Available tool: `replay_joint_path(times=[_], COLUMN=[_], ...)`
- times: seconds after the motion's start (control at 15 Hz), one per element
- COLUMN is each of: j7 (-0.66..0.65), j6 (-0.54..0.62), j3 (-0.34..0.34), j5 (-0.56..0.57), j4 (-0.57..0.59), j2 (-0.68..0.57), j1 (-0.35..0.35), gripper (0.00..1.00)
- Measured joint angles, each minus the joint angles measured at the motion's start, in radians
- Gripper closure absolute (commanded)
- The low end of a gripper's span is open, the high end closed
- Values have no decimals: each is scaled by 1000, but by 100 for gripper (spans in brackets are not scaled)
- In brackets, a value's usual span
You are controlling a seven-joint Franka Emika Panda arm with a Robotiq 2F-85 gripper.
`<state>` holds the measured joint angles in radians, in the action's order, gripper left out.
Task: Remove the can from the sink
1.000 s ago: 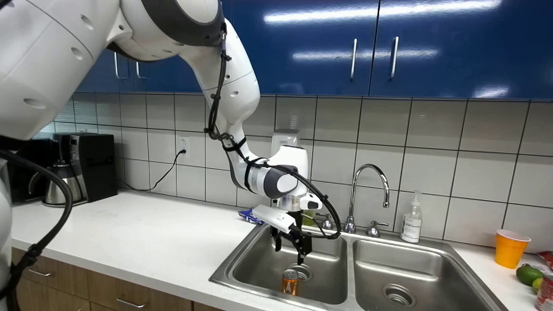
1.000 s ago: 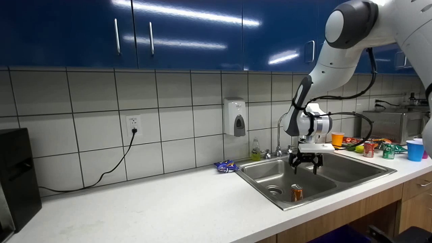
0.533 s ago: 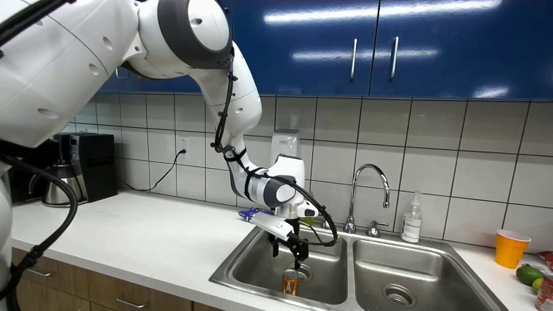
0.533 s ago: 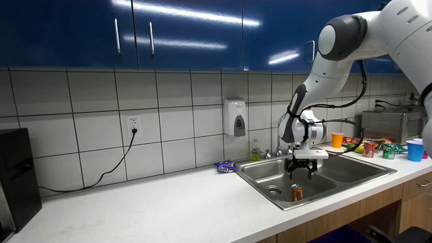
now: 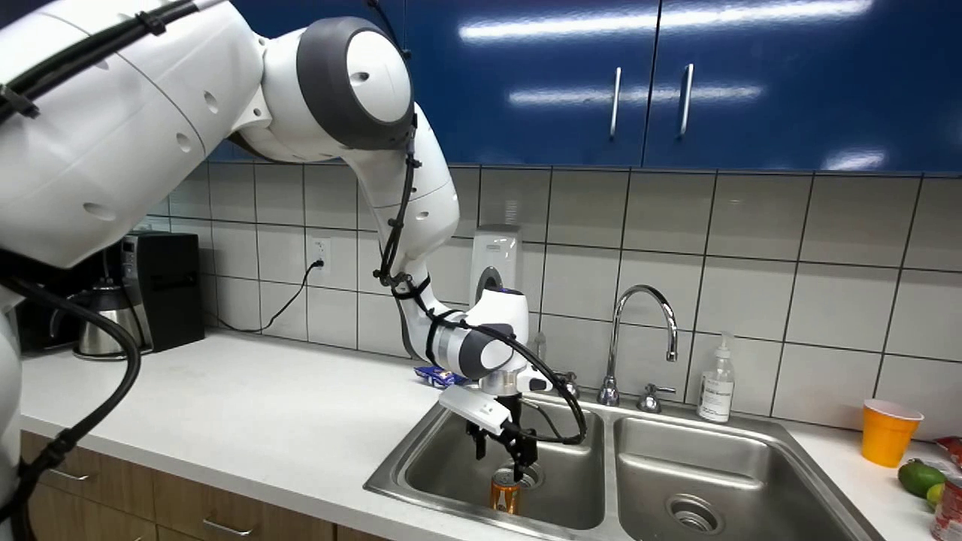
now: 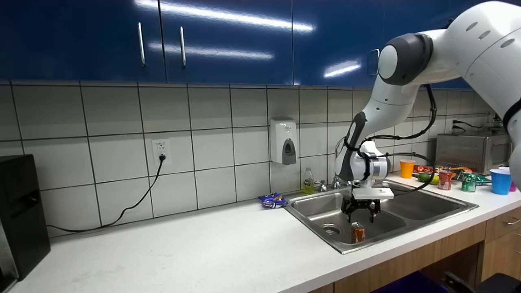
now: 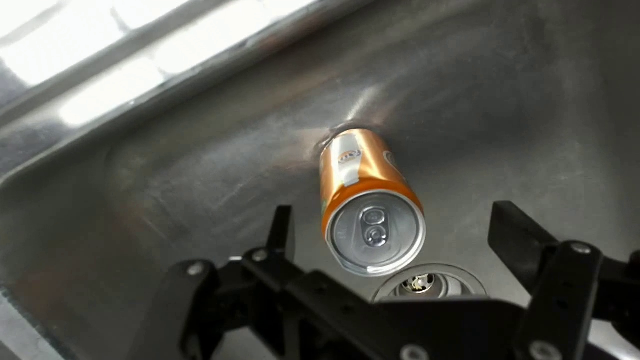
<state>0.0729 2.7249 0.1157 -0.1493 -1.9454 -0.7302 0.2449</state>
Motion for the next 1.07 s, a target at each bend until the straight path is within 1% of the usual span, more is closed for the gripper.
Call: replay_joint_path(times=[1.07], j7=[0], j6=[59], j3=[-2], j5=[32], j4=[100], j2=[-149], j1=[-7], gripper=[0])
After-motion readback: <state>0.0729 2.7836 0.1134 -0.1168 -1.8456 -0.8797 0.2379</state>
